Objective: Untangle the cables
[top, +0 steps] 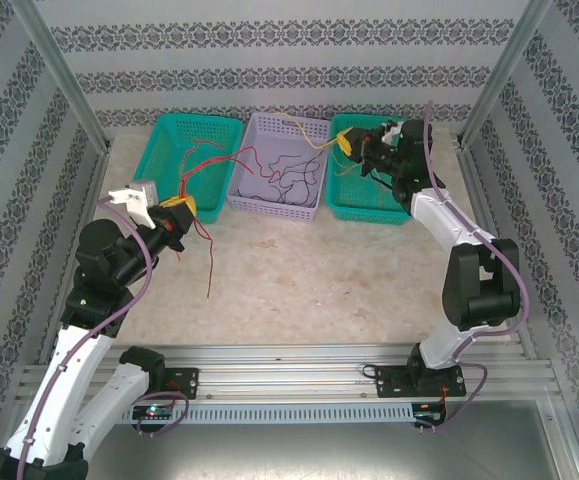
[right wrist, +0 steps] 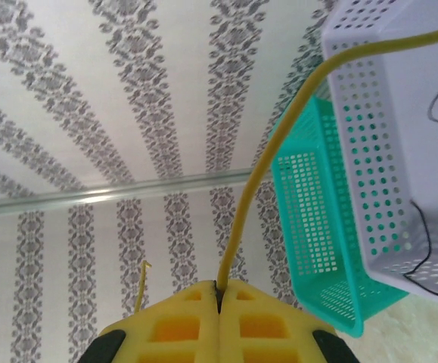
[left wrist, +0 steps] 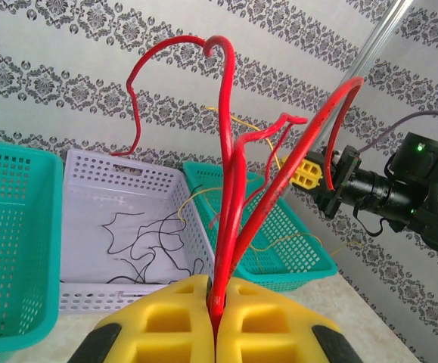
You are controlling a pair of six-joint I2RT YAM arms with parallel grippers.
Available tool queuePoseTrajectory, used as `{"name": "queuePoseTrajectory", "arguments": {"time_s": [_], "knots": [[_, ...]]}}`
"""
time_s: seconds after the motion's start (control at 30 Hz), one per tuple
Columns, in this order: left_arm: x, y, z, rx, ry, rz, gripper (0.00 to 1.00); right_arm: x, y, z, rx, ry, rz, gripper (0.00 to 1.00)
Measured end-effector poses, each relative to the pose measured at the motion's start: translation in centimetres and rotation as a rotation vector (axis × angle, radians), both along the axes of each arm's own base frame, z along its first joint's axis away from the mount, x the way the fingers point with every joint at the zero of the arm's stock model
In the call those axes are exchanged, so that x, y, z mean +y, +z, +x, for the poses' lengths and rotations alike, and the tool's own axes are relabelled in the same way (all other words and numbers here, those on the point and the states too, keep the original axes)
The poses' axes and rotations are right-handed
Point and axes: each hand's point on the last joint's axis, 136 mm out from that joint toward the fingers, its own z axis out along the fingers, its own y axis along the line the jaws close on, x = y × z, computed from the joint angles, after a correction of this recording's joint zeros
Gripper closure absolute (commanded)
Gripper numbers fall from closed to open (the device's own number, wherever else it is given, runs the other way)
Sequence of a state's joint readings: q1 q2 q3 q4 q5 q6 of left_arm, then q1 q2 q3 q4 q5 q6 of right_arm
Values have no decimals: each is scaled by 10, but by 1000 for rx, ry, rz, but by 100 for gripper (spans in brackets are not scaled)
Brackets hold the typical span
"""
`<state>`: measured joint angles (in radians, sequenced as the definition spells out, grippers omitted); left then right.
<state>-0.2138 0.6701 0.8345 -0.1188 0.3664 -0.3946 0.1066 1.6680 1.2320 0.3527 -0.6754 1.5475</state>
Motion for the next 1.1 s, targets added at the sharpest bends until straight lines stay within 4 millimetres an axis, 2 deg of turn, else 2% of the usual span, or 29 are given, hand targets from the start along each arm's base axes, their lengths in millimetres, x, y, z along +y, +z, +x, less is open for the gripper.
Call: {"name": "queuePoseTrajectory", "arguments": {"time_s": [0.13,0.2,0.4,0.53,0.63,0.83,1.1], "knots": [[0,0,0,0,0,0,100,-27,-25,-8,67,-100,-1,100],[0,0,0,0,0,0,100,-40,-31,-12,82,-150,-8,100],[0,0,0,0,0,0,100,-74,-28,-27,87,-296,-67,100],[0,0,0,0,0,0,100,-80,-22,-29,64,-312,-123,100],[0,0,0,0,0,0,100,-84,-32,-30,85,-320,-161,100],[0,0,0,0,0,0,100,-96,-68,-28,161,-340,-266,100],[0,0,0,0,0,0,100,-106,-136,-21,310,-306,-444,100]]}}
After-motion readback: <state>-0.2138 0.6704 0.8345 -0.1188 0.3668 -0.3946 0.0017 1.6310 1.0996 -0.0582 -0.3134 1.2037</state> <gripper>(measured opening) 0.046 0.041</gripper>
